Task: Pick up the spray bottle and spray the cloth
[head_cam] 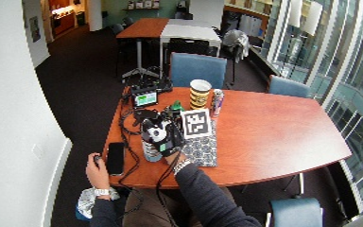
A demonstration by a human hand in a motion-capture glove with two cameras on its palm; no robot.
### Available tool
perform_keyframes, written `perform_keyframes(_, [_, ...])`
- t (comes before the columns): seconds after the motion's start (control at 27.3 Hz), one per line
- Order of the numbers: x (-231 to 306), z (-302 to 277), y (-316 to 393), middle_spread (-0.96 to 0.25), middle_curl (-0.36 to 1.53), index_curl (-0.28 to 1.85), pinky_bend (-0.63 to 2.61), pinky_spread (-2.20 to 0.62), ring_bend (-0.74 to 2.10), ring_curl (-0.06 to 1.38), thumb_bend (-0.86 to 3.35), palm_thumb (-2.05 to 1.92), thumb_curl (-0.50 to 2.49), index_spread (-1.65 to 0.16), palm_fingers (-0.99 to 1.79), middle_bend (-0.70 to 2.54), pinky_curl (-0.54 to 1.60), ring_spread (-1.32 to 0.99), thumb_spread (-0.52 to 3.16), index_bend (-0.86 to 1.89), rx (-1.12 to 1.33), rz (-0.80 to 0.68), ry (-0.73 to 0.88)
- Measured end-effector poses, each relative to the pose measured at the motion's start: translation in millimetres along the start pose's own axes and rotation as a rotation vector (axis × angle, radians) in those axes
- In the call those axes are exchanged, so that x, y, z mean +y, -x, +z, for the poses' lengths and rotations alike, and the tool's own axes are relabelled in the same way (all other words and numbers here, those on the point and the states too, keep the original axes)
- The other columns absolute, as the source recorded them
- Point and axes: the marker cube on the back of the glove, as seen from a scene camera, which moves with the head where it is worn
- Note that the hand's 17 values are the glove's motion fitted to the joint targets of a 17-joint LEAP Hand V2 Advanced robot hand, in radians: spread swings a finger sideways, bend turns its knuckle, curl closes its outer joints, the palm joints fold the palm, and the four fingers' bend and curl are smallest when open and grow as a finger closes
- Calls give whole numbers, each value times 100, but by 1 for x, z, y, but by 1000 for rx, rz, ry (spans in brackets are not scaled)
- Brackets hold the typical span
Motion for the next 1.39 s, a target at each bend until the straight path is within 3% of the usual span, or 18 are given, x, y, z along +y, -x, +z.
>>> perform_keyframes(1.39, [12, 1, 7, -26, 50, 52, 40, -27, 59, 43, -2, 34, 28, -31, 141, 70, 37, -23, 102, 30, 67, 6, 7])
